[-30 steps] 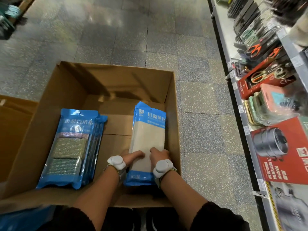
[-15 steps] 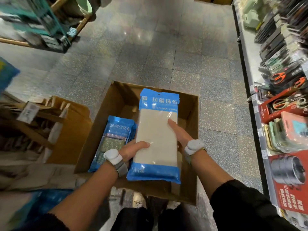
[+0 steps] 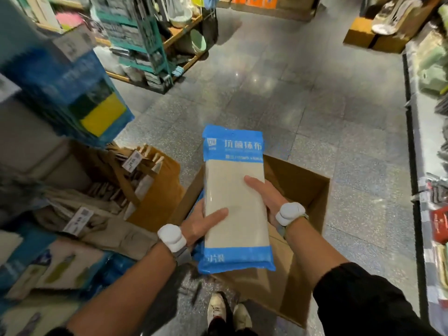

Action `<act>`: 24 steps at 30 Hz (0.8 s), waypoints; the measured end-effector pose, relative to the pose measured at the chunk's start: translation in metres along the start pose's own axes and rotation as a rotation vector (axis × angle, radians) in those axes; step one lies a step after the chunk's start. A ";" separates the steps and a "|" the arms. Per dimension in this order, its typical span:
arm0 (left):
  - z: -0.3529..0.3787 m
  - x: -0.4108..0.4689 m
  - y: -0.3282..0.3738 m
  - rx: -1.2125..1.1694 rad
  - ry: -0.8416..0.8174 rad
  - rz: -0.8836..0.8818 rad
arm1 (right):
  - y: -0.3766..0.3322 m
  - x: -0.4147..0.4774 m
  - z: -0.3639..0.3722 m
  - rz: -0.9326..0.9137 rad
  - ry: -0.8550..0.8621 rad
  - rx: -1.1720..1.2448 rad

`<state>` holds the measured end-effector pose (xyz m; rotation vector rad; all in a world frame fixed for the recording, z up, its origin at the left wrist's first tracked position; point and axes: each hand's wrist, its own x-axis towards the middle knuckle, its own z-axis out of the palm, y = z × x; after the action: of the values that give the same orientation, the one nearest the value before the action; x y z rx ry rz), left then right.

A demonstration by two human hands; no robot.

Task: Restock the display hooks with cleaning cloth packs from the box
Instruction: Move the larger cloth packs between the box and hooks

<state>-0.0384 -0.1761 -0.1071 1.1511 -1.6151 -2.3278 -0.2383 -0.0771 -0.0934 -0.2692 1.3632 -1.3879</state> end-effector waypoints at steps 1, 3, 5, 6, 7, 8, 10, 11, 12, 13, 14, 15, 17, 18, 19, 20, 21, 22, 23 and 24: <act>-0.004 -0.006 0.002 -0.056 0.070 -0.034 | -0.006 -0.002 0.008 0.009 -0.025 -0.012; -0.010 -0.019 0.013 -0.180 0.181 -0.062 | -0.014 -0.009 0.020 0.042 -0.066 -0.029; -0.021 -0.023 0.027 -0.272 0.252 -0.028 | -0.018 -0.013 0.030 0.082 -0.110 -0.045; -0.027 -0.028 0.035 -0.298 0.289 -0.010 | -0.021 -0.018 0.038 0.103 -0.141 -0.054; -0.033 -0.034 0.045 -0.309 0.303 0.019 | -0.025 -0.024 0.046 0.130 -0.164 -0.058; -0.039 -0.042 0.052 -0.307 0.312 0.052 | -0.028 -0.028 0.054 0.158 -0.187 -0.065; -0.050 -0.055 0.057 -0.313 0.320 0.095 | -0.034 -0.036 0.070 0.203 -0.226 -0.086; -0.054 -0.068 0.058 -0.318 0.338 0.128 | -0.039 -0.042 0.079 0.230 -0.248 -0.123; -0.058 -0.079 0.057 -0.317 0.344 0.158 | -0.040 -0.045 0.087 0.254 -0.264 -0.151; -0.062 -0.091 0.058 -0.322 0.351 0.184 | -0.043 -0.051 0.099 0.268 -0.271 -0.169; -0.063 -0.094 0.058 -0.321 0.357 0.172 | -0.043 -0.052 0.104 0.255 -0.269 -0.162; -0.066 -0.104 0.059 -0.323 0.391 0.167 | -0.042 -0.052 0.113 0.213 -0.279 -0.153; -0.073 -0.123 0.057 -0.353 0.471 0.160 | -0.039 -0.050 0.134 0.090 -0.298 -0.131; -0.073 -0.126 0.055 -0.378 0.488 0.143 | -0.039 -0.046 0.138 0.033 -0.275 -0.119; -0.077 -0.136 0.052 -0.391 0.541 0.146 | -0.038 -0.044 0.150 -0.002 -0.258 -0.152; -0.083 -0.146 0.049 -0.396 0.595 0.156 | -0.039 -0.044 0.164 -0.019 -0.243 -0.201; -0.090 -0.157 0.045 -0.391 0.646 0.170 | -0.041 -0.043 0.180 -0.032 -0.217 -0.256; -0.091 -0.157 0.043 -0.392 0.666 0.167 | -0.043 -0.040 0.181 -0.045 -0.206 -0.277; -0.107 -0.176 0.036 -0.430 0.709 0.198 | -0.039 -0.040 0.208 -0.052 -0.260 -0.331; -0.114 -0.186 0.032 -0.436 0.726 0.210 | -0.036 -0.042 0.221 -0.048 -0.274 -0.371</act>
<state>0.1535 -0.1926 -0.0007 1.3935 -0.8717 -1.6954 -0.0711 -0.1766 0.0251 -0.7155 1.3805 -1.0814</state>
